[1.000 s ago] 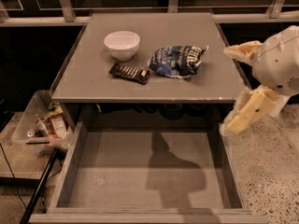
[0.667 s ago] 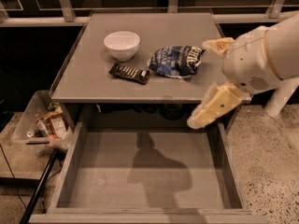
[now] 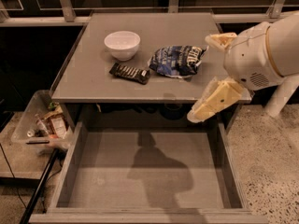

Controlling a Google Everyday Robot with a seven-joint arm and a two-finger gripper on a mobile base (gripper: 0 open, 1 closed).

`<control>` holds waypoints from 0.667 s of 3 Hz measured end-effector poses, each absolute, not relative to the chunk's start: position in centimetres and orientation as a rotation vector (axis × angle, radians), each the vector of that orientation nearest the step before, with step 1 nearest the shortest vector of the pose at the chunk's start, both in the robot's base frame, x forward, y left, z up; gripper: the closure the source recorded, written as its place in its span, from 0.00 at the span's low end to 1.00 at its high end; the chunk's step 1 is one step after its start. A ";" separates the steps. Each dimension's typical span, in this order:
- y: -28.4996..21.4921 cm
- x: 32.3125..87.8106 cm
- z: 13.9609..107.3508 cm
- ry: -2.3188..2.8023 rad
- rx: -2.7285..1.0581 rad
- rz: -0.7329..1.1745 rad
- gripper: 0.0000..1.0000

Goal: Place blue chip bag into top drawer

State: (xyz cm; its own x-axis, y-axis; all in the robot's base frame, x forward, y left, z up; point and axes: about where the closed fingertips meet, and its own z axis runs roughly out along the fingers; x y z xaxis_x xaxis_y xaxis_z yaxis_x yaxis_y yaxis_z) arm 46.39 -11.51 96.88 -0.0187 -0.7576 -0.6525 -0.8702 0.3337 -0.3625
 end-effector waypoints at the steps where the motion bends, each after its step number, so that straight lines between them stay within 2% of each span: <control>1: -11.2 47.3 96.9 1.772 -1.455 0.152 0.00; 2: -11.4 50.7 96.6 1.759 -1.449 0.070 0.00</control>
Offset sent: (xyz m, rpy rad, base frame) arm 0.0931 -0.0080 -0.0117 -0.1201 -0.1512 -0.0615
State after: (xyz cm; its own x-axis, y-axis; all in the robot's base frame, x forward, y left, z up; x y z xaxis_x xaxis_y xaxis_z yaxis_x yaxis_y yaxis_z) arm 50.67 -11.38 96.60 0.0157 -0.7862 -0.6178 -0.8327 0.3318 -0.4434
